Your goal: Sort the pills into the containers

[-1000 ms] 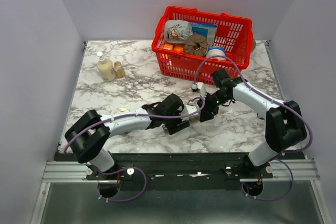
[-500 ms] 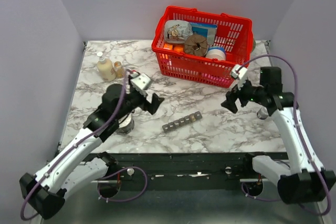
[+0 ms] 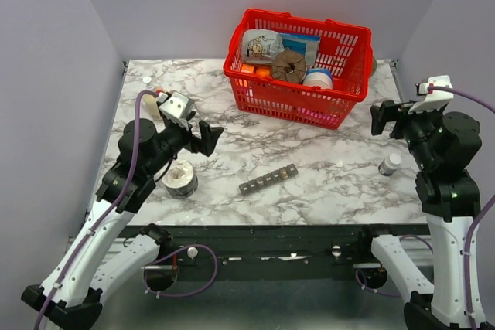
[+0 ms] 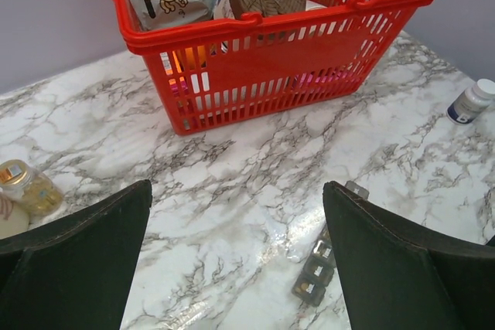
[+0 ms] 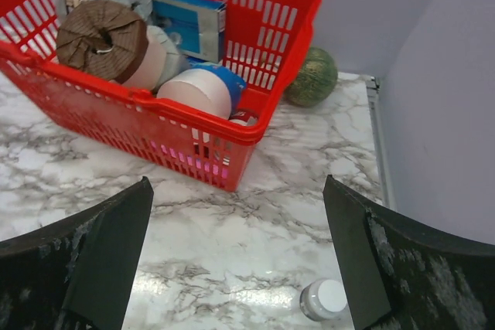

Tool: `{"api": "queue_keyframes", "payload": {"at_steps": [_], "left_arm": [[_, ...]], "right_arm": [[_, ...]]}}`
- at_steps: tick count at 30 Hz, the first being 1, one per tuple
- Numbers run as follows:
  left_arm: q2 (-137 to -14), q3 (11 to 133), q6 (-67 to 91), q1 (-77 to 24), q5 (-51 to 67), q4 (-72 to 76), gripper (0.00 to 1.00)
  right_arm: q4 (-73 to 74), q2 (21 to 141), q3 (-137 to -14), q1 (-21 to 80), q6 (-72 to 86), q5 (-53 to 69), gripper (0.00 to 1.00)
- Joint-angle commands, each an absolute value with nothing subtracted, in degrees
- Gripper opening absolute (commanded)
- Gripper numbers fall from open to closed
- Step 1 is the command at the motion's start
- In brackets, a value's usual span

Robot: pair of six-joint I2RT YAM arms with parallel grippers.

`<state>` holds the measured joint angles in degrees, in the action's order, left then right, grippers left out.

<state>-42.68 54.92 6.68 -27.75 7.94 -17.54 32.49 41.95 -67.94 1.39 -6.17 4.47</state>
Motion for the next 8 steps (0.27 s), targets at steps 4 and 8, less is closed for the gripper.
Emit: {"api": "queue_keyframes", "payload": {"at_steps": [4,8], "left_arm": [[-40.26,55.37,6.24,-27.42,7.29,-21.44,0.99],[-39.46,55.98,5.54,-27.42,7.03,-21.97,0.99]], "right_arm": [[36.12,42.19,-71.81,0.62,-4.04,-1.85,1.0],[36.39,42.19,-72.42,0.26,-5.09,2.1,1.0]]}}
